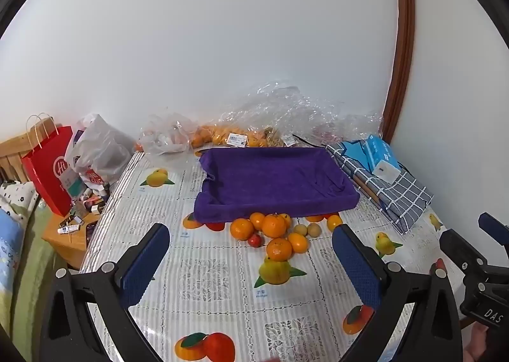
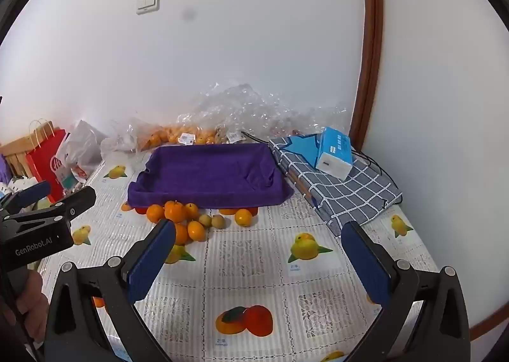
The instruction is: Organize fruits
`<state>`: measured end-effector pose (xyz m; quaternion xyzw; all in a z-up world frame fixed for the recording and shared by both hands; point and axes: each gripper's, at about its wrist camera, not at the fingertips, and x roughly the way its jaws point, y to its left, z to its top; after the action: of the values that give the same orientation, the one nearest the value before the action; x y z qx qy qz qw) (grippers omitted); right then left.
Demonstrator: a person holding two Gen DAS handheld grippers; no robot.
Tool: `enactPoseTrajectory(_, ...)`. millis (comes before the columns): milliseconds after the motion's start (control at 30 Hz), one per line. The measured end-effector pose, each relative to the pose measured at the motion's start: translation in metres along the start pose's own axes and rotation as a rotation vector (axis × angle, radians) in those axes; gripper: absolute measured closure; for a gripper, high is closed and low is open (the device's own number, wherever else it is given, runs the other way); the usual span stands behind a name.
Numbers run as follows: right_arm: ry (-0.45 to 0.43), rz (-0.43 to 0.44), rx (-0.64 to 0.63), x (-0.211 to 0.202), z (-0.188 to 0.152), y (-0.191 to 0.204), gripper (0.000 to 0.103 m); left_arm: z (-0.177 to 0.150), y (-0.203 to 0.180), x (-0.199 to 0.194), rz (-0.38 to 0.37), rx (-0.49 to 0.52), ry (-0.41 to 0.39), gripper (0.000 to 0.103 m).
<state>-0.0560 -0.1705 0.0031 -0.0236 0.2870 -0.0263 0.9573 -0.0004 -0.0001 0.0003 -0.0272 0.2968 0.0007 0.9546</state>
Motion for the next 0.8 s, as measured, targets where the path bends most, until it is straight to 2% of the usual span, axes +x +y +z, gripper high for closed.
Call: enactPoseTrajectory(800, 0.002, 0.014, 0.014, -0.0021, 0.0010, -0.0013, 0.000, -0.0013, 0.0024, -0.0050, 0.002, -0.006, -0.005, 0.000)
